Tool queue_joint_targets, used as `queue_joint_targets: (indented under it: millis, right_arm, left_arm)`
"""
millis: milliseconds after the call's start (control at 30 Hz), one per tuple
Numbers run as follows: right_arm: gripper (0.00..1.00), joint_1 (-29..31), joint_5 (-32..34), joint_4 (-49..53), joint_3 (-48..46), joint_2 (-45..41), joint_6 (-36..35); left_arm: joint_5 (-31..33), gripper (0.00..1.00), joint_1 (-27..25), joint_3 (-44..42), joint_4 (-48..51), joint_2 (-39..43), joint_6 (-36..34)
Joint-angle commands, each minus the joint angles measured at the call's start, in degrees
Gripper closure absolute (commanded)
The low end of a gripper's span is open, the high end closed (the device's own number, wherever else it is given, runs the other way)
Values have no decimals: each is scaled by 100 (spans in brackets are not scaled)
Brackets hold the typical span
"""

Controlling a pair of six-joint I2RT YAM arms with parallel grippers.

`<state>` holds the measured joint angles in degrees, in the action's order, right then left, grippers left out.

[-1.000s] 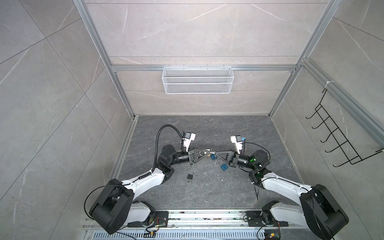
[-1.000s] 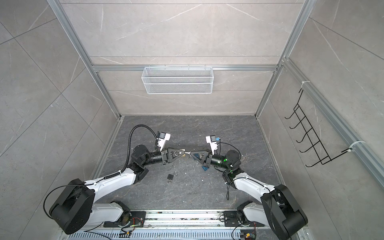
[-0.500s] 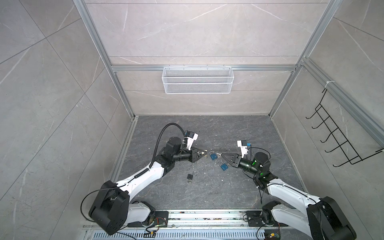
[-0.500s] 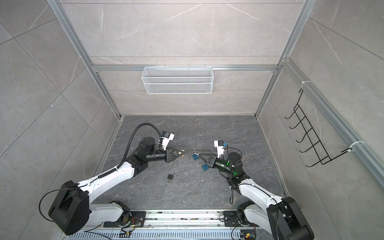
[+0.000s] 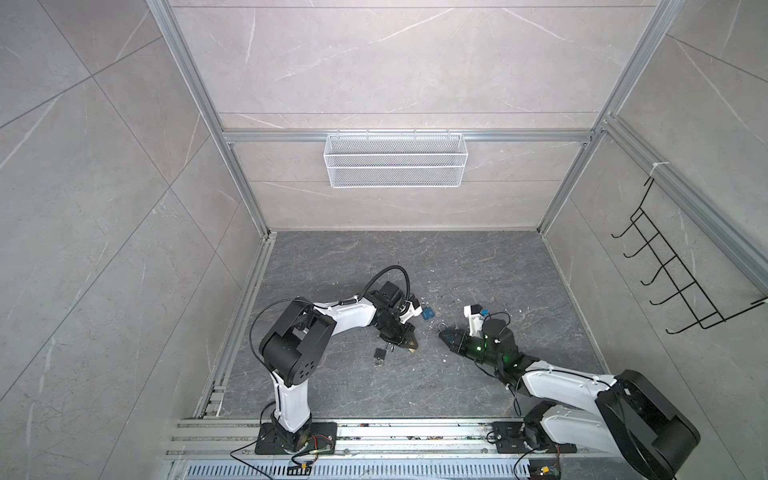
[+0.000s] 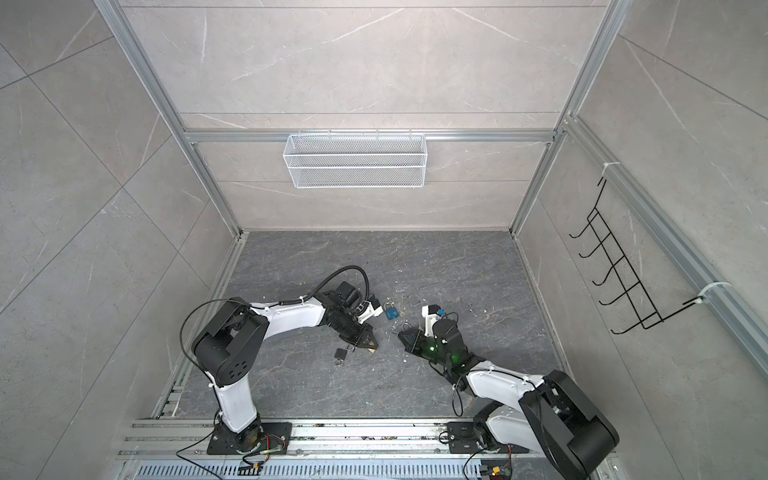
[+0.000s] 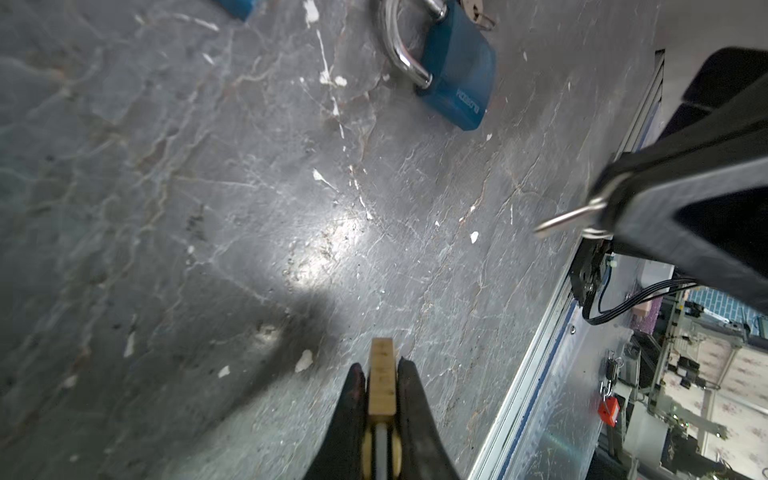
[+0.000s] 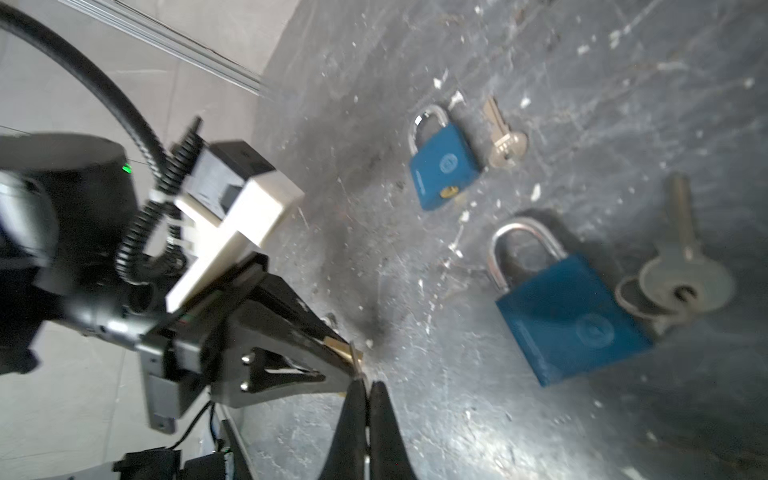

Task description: Lock with the key

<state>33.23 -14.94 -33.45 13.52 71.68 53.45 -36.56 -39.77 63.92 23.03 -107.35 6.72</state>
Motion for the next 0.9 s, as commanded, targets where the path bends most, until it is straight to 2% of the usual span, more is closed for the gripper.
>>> queue_joint_targets:
  millis: [0, 167, 267, 467, 533, 600, 667, 733, 867]
  right_arm:
    - [100, 157, 819, -782, -232, 275, 236]
    - [100, 253, 1059, -1620, -415, 954, 421]
    - [100, 293, 1070, -2265, -455, 1418, 561]
    - [99, 477, 1188, -3037, -464, 2078, 736]
    - [87, 491, 1201, -3216, -464, 2251, 742]
    - [81, 491, 1170, -3344, -458, 2356, 739]
    - [71, 500, 1169, -3445, -477, 2412, 741]
    - [65, 510, 1233, -3505, -540, 2358, 893]
    - [63, 508, 1323, -3149, -594, 1999, 805]
  left_arm:
    - [-376, 100, -57, 383, 419, -165, -624]
    - [-641, 100, -127, 878, 893, -588, -1044]
    - [-693, 100, -145, 1091, 984, -775, -1058]
    - [-673, 92, -213, 1604, 1544, -1106, -1429]
    - [-553, 86, -224, 1828, 1817, -1230, -1539]
    - [-447, 82, -233, 1988, 1975, -1303, -1619]
    - [-303, 77, -233, 2097, 2100, -1347, -1632]
    - [-195, 67, -233, 2116, 2138, -1359, -1647]
    - [-85, 60, -233, 2153, 2086, -1330, -1572]
